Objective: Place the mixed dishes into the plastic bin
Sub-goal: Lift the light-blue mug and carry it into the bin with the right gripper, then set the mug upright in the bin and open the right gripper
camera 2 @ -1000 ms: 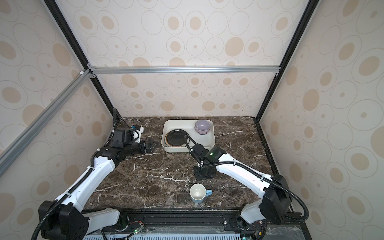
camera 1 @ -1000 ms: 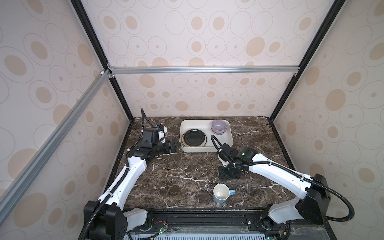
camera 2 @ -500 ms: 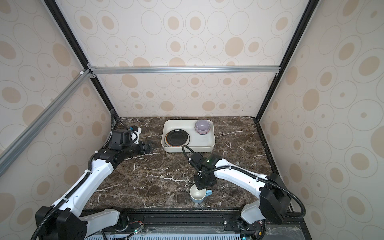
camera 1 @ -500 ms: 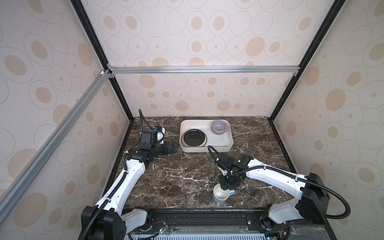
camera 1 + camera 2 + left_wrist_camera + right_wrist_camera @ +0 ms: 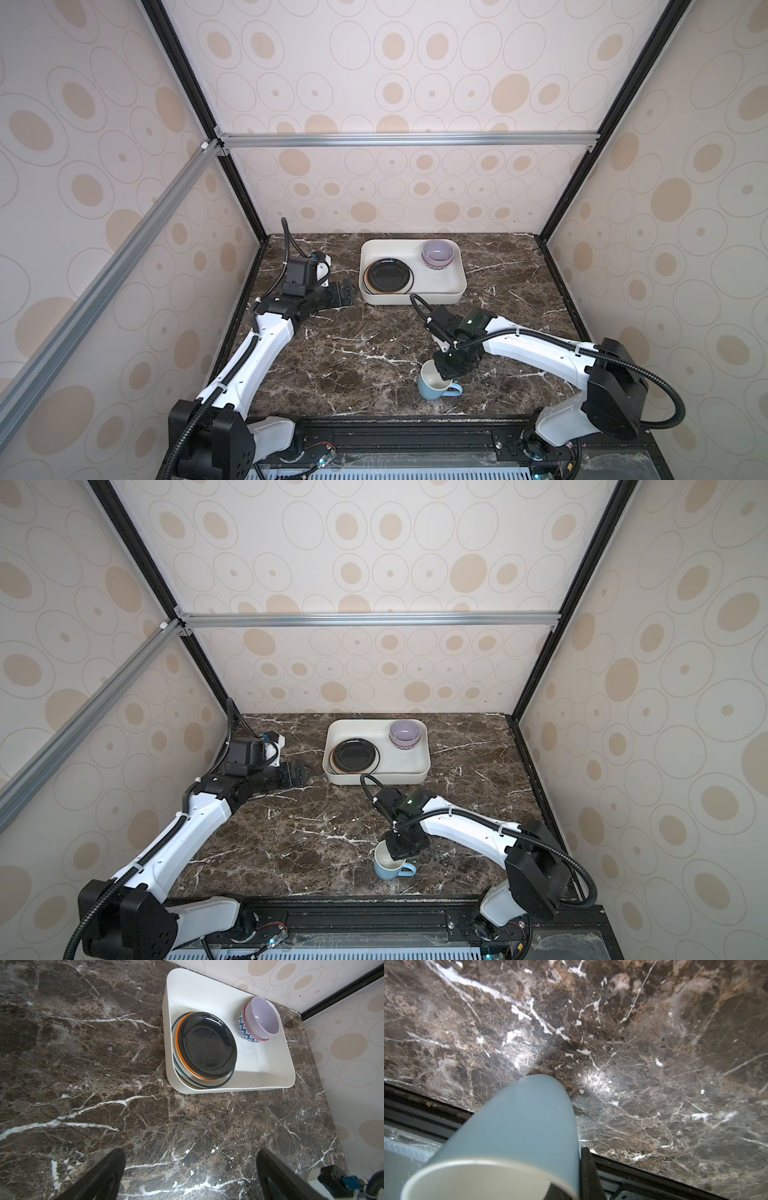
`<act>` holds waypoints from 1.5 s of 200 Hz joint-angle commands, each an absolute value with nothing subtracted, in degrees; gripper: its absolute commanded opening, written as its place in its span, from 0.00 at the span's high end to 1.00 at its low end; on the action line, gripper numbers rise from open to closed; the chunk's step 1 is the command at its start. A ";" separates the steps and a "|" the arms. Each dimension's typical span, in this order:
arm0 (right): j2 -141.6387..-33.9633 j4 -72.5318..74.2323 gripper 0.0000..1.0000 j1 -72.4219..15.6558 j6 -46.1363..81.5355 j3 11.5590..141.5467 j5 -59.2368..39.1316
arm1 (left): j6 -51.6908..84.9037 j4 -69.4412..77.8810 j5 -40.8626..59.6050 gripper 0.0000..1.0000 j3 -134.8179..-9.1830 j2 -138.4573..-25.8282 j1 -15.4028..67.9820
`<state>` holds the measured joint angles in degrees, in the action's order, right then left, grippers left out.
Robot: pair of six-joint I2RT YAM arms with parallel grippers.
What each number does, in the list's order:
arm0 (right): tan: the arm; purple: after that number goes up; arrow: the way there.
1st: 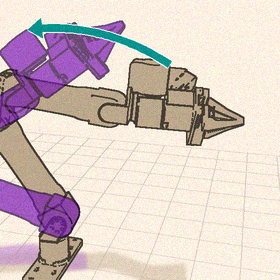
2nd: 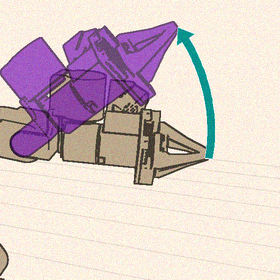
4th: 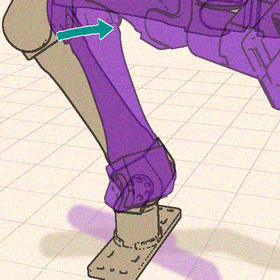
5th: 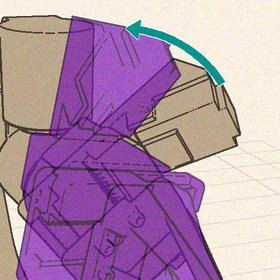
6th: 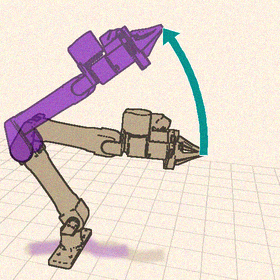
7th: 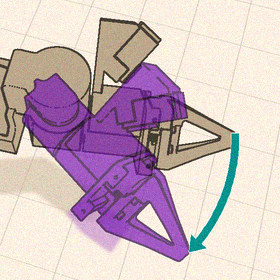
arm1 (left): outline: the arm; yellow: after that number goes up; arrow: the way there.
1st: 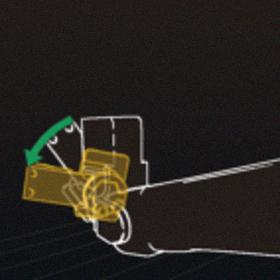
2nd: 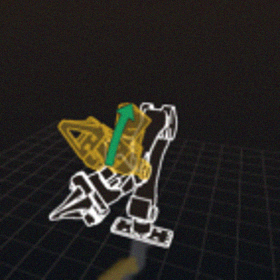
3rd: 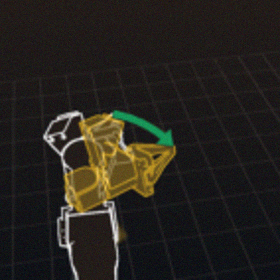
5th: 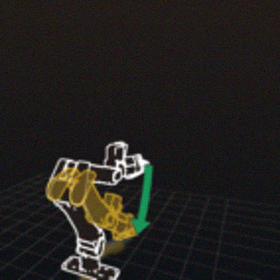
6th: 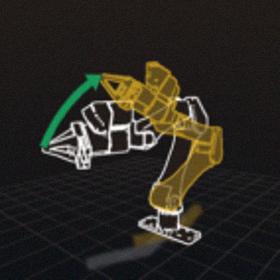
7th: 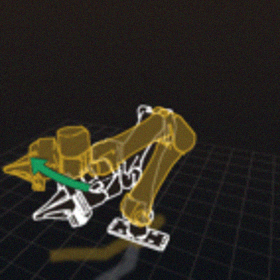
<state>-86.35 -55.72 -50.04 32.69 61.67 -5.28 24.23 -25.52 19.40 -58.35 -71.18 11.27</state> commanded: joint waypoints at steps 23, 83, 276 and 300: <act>-88.53 -59.34 1.00 -49.96 30.61 69.52 -1.32 | 23.51 -25.49 19.06 0.01 -63.89 -74.31 11.36; -94.20 -66.64 1.00 -41.50 23.65 89.57 -0.09 | 21.30 -26.35 18.55 0.01 -72.09 -81.17 11.35; -130.43 -71.32 1.00 -19.95 18.37 131.28 0.94 | 17.32 -30.94 16.87 0.01 -97.15 -102.09 10.40; -133.09 -71.35 0.99 -19.20 18.37 134.78 0.36 | 17.18 -31.49 17.15 0.01 -98.57 -103.34 10.20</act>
<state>-131.98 -71.70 -19.84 18.57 130.54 1.67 19.18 -29.43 17.26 -95.26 -102.35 10.59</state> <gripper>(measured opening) 0.088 0.991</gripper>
